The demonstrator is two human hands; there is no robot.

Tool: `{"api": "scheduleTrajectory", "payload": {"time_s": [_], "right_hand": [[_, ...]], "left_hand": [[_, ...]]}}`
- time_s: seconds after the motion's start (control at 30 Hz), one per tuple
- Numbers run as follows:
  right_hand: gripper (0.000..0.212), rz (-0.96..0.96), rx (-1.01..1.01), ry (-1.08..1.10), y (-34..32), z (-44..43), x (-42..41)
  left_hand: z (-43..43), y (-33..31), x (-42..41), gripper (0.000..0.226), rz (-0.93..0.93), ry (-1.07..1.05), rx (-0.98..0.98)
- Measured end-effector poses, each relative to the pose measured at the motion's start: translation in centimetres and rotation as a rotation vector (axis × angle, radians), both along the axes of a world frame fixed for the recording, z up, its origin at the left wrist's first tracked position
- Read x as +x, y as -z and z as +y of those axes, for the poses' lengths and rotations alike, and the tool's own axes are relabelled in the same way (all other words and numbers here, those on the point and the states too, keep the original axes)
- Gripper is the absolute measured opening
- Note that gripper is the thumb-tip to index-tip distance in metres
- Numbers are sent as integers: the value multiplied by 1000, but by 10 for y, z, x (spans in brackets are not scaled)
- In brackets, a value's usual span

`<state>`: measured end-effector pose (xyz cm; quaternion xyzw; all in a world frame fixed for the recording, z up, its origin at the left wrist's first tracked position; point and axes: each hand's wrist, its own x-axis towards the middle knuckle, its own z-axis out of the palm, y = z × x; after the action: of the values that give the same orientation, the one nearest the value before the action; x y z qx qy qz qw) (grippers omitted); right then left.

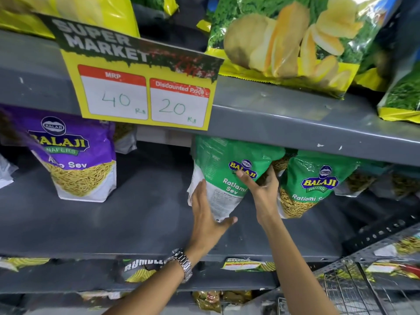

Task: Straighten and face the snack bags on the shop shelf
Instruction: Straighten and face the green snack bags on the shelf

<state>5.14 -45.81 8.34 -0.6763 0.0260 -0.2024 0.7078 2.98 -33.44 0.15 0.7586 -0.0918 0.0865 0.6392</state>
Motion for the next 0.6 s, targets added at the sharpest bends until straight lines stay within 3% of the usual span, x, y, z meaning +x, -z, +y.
{"api": "scheduleTrajectory", "payload": {"time_s": [0.1,0.23,0.33,0.47,0.6], "right_hand": [[48,-5,11,-41,2,0,-9],[36,24,-25,-152,4,-6,-20],[25,81,11,-237,3,-13,-19],[8,103,44,18,5,-19,1],[41,74,32,41,6,-25,21]], "left_hand": [[-5,-2,10,139,56,47,10],[-12,-8,25,147,77,87,14],[-12,-6,38,133,75,46,-10],[3,-4,48,114,41,22,-12],[27,-2,61,95,59,83,15]]}}
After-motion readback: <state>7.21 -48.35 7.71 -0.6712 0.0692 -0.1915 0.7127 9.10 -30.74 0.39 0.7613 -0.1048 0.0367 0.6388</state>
